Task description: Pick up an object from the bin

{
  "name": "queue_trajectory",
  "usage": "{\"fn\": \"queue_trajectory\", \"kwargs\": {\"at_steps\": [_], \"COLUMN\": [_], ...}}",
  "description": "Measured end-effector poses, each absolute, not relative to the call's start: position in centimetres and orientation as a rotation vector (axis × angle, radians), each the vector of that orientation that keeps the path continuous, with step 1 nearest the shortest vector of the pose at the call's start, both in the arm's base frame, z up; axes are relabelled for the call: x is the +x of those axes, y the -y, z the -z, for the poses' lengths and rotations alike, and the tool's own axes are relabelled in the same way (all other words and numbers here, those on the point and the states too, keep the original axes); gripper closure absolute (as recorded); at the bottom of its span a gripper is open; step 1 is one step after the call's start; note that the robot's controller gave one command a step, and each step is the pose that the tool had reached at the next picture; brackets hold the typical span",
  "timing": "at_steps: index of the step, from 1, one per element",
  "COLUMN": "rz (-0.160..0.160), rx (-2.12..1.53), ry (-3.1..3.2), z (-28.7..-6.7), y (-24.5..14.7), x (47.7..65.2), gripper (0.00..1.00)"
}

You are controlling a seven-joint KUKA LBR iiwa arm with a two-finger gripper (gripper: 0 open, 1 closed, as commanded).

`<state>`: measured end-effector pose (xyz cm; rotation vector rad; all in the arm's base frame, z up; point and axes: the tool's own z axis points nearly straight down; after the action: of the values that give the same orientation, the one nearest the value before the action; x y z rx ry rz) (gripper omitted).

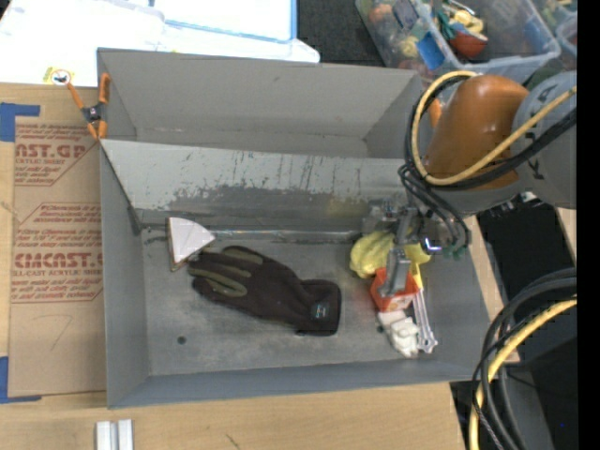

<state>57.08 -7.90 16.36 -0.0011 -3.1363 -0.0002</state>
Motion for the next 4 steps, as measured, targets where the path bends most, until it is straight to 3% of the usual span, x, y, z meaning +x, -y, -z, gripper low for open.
{"fn": "queue_trajectory", "kwargs": {"at_steps": [1,2,3,4], "rz": [-0.001,0.006,0.001,0.007], "rx": [0.001,0.163,0.047,0.148], "ry": [3.144,3.128,3.143,3.131], "z": [-16.9,-6.6,-7.0,-10.1], "y": [7.9,-3.7,-6.5,-11.3], "x": [57.2,56.8,54.2,56.7], "gripper": [0.0,0.0,0.0,0.0]}}
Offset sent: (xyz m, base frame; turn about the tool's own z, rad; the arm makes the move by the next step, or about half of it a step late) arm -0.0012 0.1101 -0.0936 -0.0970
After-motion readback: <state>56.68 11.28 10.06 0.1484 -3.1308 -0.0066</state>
